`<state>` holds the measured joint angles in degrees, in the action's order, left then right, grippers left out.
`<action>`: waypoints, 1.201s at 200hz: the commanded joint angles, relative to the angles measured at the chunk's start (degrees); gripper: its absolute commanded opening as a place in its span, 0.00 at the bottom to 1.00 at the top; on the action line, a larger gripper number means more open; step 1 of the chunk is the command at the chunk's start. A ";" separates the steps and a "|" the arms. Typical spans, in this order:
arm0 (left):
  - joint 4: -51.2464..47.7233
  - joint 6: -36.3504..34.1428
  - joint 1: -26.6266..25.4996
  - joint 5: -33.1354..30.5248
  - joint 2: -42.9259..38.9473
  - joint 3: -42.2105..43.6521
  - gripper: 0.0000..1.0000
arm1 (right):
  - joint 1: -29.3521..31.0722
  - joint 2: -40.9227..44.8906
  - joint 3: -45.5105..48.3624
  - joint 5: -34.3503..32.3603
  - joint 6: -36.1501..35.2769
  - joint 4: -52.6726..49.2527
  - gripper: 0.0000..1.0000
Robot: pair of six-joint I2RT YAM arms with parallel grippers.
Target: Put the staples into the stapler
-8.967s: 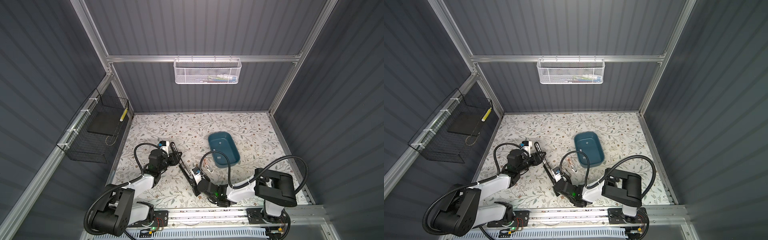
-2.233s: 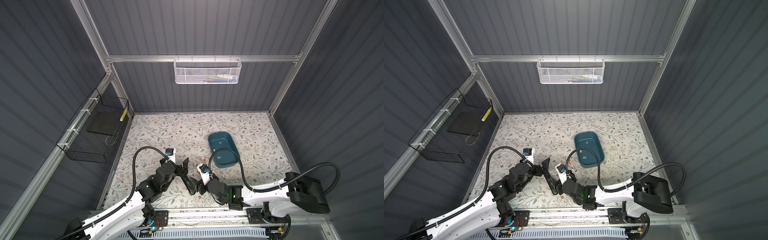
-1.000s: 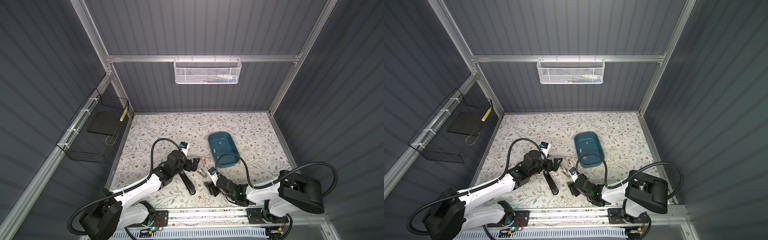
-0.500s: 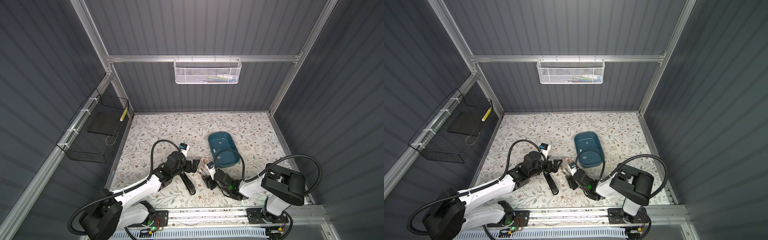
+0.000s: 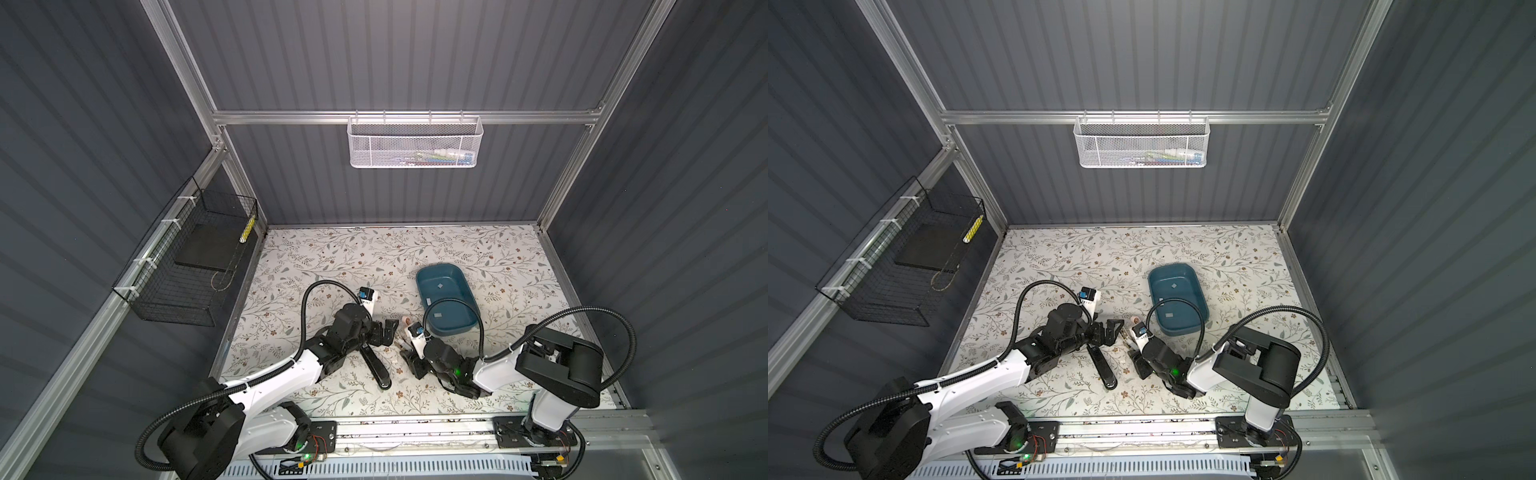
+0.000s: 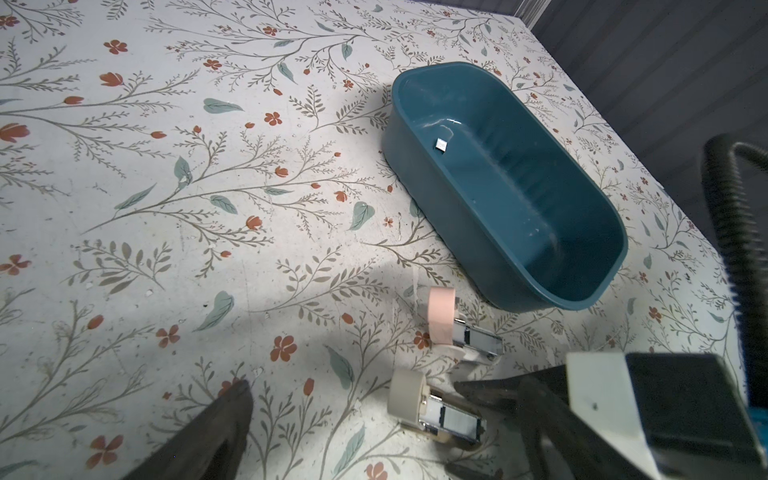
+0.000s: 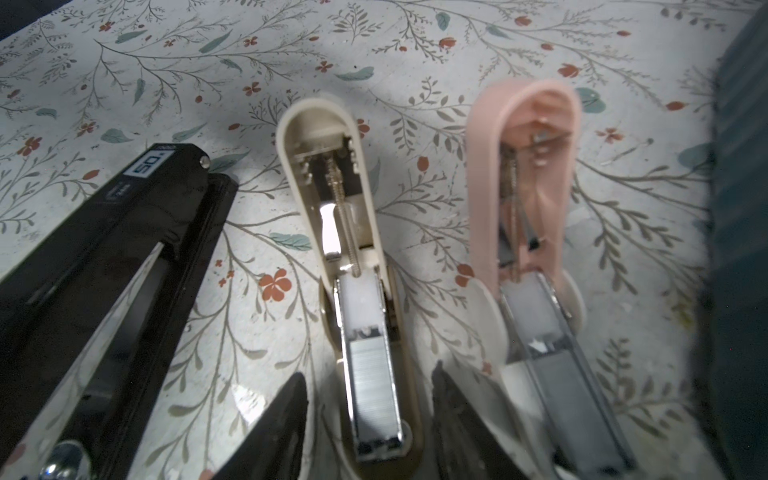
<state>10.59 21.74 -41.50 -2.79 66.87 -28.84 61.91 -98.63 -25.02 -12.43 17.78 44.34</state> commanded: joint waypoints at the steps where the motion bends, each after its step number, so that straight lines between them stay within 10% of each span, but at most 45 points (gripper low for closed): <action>1: 0.47 1.05 0.03 -0.81 0.80 0.28 0.99 | 0.52 -2.67 -0.39 -0.49 0.41 -5.95 0.50; 240: 0.25 3.09 0.33 -1.79 -2.51 3.24 0.99 | 7.23 -6.04 1.76 -9.46 3.93 -3.62 0.26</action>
<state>8.38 24.71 -41.47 -5.93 63.46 -26.50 68.60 -102.61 -25.67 -23.00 20.32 48.34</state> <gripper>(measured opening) 0.995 0.299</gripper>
